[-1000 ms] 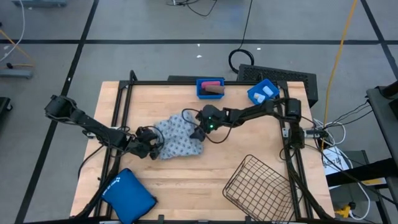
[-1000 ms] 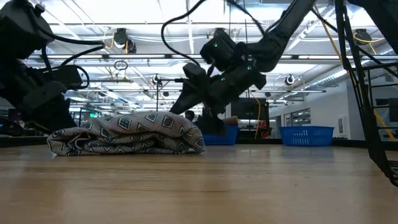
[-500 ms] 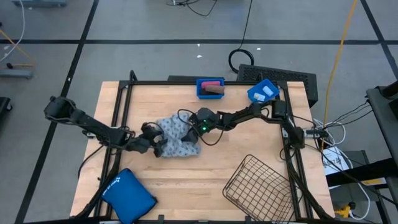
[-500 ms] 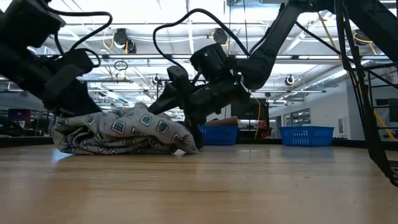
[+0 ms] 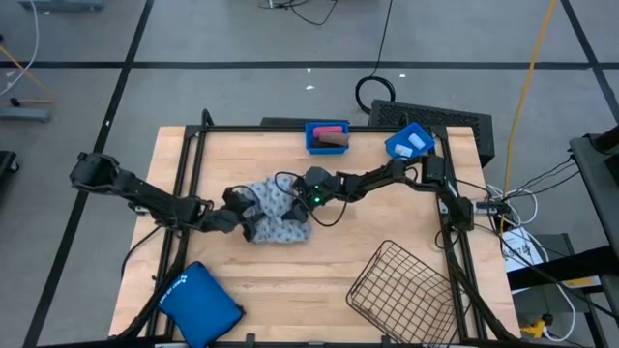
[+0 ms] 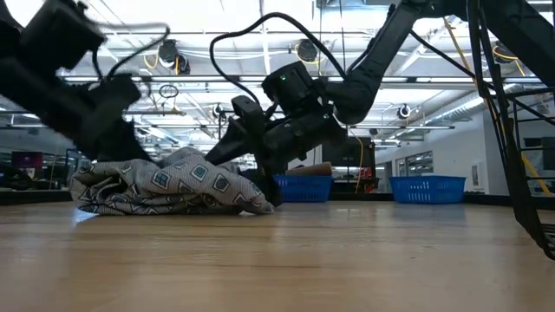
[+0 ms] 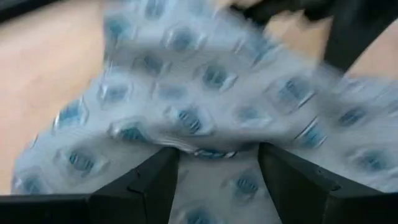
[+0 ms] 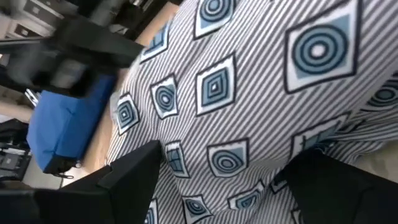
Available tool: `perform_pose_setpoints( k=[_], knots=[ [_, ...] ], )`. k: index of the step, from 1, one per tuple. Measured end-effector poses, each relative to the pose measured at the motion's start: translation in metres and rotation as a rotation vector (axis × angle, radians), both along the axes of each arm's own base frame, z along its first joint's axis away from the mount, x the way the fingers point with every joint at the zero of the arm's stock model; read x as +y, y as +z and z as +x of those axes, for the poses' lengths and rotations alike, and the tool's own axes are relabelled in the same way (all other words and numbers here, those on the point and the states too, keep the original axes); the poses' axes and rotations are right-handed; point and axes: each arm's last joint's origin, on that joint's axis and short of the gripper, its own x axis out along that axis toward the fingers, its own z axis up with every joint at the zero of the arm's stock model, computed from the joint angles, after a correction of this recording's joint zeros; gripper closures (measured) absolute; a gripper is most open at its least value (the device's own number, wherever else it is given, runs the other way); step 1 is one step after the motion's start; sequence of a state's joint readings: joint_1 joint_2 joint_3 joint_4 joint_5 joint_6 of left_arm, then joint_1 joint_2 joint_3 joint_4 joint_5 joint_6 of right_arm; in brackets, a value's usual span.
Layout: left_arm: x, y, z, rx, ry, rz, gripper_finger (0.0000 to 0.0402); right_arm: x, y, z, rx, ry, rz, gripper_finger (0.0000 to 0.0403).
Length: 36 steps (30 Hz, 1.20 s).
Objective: Pick & Place Medicine items
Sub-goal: Put the blue patterned patient gown into the wire basket
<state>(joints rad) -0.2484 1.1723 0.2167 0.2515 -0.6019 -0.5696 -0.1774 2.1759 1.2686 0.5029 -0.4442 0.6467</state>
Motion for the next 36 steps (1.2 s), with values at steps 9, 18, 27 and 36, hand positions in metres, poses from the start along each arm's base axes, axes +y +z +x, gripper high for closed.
perform_pose_setpoints(
  k=[9, 18, 27, 36],
  knots=[
    [0.0, 0.062, 0.002, -0.113, 0.039, -0.225, 0.0172, 0.0, -0.001, -0.001, 0.007, 0.005, -0.012, 0.009],
    [0.011, 0.065, -0.057, 0.03, 0.437, -0.571, 0.0228, 0.0, -0.001, -0.001, -0.006, 0.031, -0.057, 0.009],
    [0.01, 0.013, -0.064, -0.139, 0.522, -0.784, 0.0215, 0.0, -0.001, -0.001, -0.026, 0.06, -0.111, 0.009],
    [0.012, -0.011, -0.055, -0.234, 0.603, -0.867, 0.0089, 0.001, 0.0, 0.0, -0.034, 0.065, -0.114, 0.009]
  ],
)
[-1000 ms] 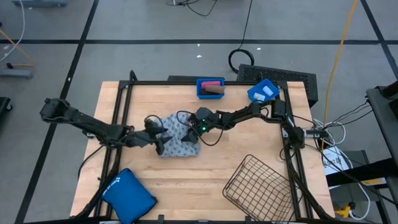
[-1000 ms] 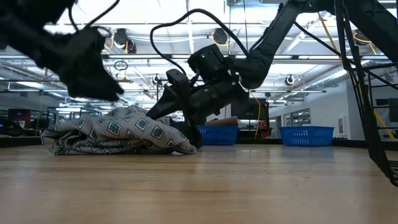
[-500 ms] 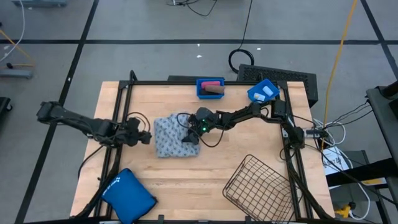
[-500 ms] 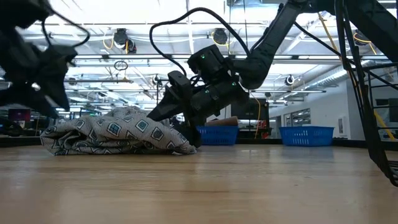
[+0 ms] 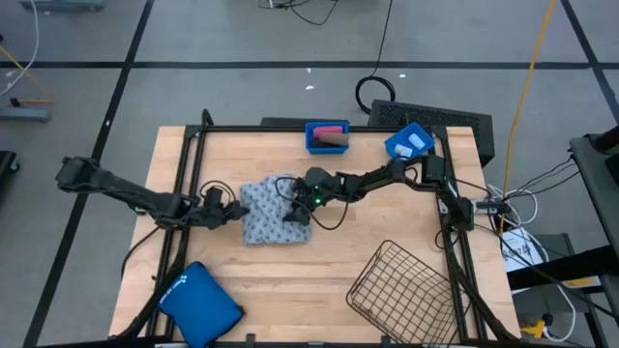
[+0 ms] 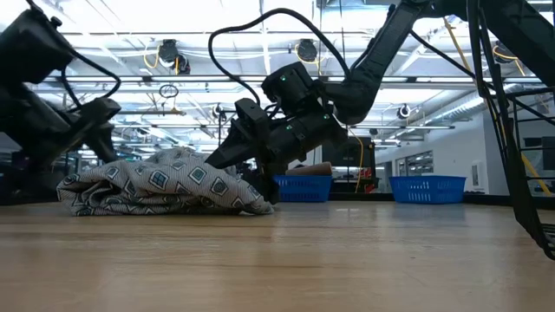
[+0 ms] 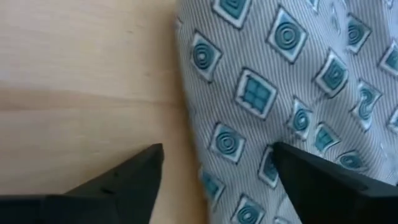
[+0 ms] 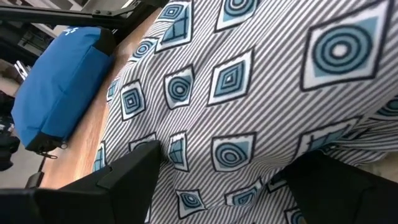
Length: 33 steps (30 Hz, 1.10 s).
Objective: Pick & Place Medicine items
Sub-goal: Put the blue patterned patient gown into the wire basket
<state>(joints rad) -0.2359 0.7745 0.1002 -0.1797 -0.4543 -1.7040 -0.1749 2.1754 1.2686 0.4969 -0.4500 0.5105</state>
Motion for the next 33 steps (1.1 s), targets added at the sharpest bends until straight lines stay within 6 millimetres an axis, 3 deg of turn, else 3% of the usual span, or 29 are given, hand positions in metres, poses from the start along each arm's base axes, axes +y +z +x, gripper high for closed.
perform_pose_setpoints(
  k=[7, 20, 25, 33],
  knots=[
    [0.002, 0.0, 0.022, -0.117, -0.019, 0.034, 0.0062, 0.003, 0.002, 0.001, -0.02, 0.006, -0.004, 0.009],
    [0.008, -0.005, 0.059, -0.305, -0.142, 0.099, 0.011, 0.011, 0.004, 0.003, -0.046, 0.026, -0.007, 0.009],
    [0.008, 0.003, 0.066, -0.387, -0.219, 0.124, 0.0163, 0.006, 0.003, 0.002, -0.043, 0.019, -0.005, 0.009],
    [0.006, 0.002, 0.067, -0.359, -0.274, 0.128, 0.0303, 0.003, 0.003, 0.002, -0.042, 0.012, -0.007, 0.009]
  ],
)
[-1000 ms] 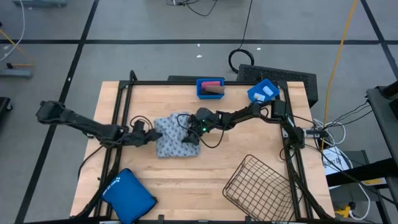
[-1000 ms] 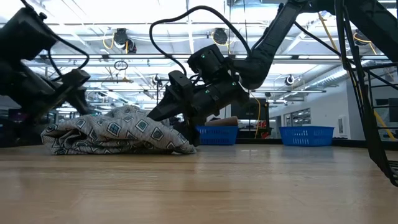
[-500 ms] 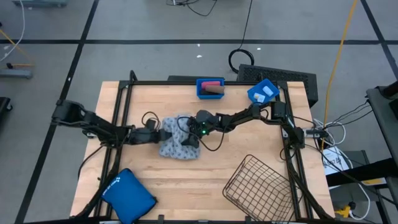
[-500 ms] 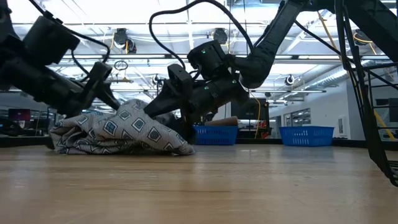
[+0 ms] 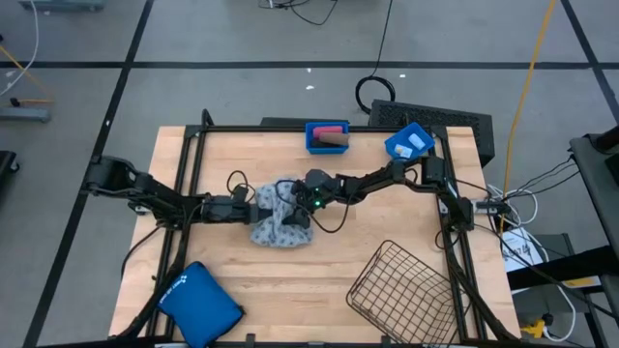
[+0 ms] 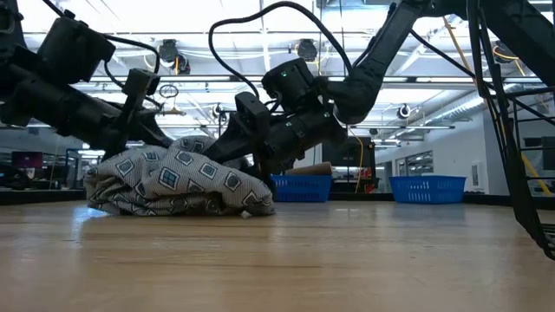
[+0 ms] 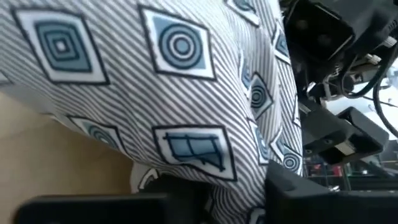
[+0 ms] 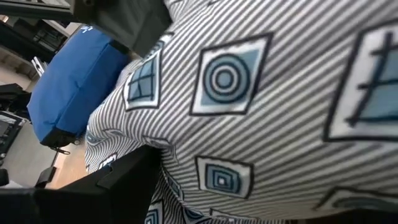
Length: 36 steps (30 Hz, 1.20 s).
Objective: Pick & Place Medicine items
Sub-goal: Put the blue patterned patient gown into the wire basket
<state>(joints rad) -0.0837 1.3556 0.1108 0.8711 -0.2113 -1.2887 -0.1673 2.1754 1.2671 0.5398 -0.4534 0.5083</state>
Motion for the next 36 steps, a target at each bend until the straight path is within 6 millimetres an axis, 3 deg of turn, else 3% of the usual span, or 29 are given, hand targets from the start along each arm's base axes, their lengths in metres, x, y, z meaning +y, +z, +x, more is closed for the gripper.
perform_pose_setpoints(
  k=[4, 13, 25, 36],
  knots=[
    [0.003, 0.006, 0.002, -0.051, -0.006, 0.057, 0.0357, -0.004, 0.002, -0.002, 0.011, 0.016, 0.009, 0.009],
    [0.004, 0.048, -0.002, -0.33, -0.064, 0.223, 0.0357, -0.027, 0.039, -0.021, 0.071, 0.069, 0.044, 0.009],
    [0.002, 0.09, -0.023, -0.564, -0.109, 0.528, 0.0357, -0.028, 0.121, -0.051, -0.034, 0.042, -0.143, 0.009],
    [0.002, 0.102, -0.032, -0.614, -0.108, 0.757, 0.0357, -0.016, 0.18, -0.092, -0.056, -0.16, -0.419, 0.009]
  ],
)
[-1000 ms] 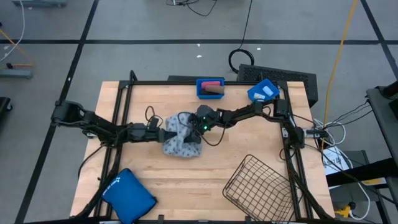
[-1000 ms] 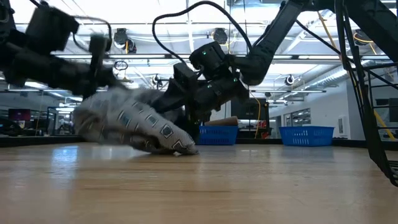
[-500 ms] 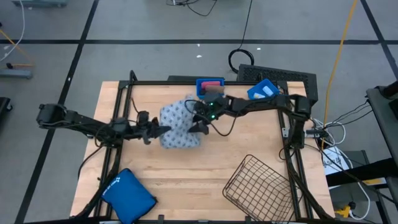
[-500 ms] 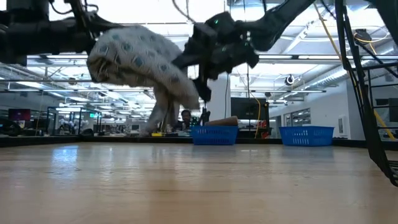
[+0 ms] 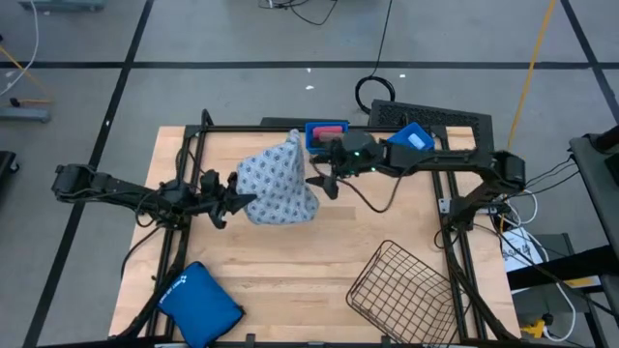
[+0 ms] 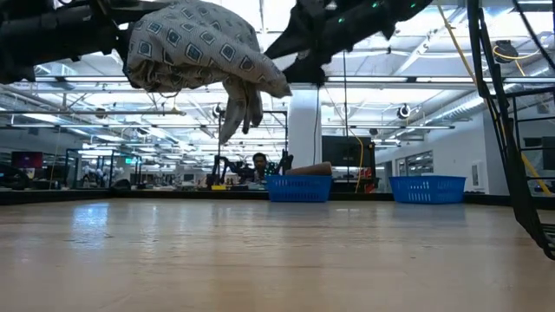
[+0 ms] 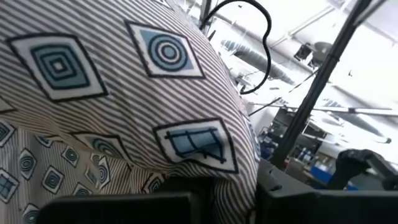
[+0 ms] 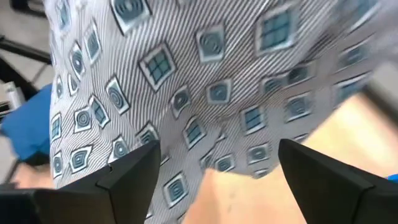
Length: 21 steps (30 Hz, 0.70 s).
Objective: Pick & Place Medicine items
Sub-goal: Put the blue patterned patient gown into the wire basket
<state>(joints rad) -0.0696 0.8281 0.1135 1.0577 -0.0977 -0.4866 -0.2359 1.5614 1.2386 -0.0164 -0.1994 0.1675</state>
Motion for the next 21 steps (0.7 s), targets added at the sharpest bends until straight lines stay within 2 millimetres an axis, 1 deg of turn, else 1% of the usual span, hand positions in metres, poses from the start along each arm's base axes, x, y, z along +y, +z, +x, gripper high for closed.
perform_pose_setpoints(
  k=[3, 5, 7, 11, 13, 16, 18, 21],
  knots=[
    [0.0, 0.0, 0.0, 0.002, 0.013, 0.045, 0.0357, 0.011, 0.006, -0.009, -0.067, -0.02, -0.078, 0.009],
    [0.0, -0.001, 0.0, 0.01, 0.026, 0.076, 0.0357, 0.02, 0.003, -0.013, -0.143, 0.008, -0.1, 0.009],
    [0.001, -0.001, 0.001, 0.017, 0.044, 0.112, 0.0357, 0.03, -0.004, -0.014, -0.231, 0.034, -0.114, 0.009],
    [0.003, -0.002, 0.001, 0.023, 0.086, 0.205, 0.0357, 0.049, -0.024, -0.019, -0.358, 0.085, -0.142, 0.009],
    [0.003, -0.002, 0.001, 0.028, 0.101, 0.24, 0.0357, 0.055, -0.033, -0.017, -0.388, 0.088, -0.128, 0.009],
    [0.004, -0.002, 0.001, 0.03, 0.104, 0.28, 0.0357, 0.057, -0.044, -0.012, -0.357, 0.019, -0.097, 0.0089],
    [0.005, -0.003, 0.001, 0.036, 0.104, 0.296, 0.0352, 0.056, -0.047, -0.005, -0.351, -0.023, -0.115, 0.0088],
    [0.004, -0.004, 0.002, 0.045, 0.093, 0.311, 0.0348, 0.054, -0.047, 0.008, -0.37, -0.02, -0.124, 0.0081]
  ],
)
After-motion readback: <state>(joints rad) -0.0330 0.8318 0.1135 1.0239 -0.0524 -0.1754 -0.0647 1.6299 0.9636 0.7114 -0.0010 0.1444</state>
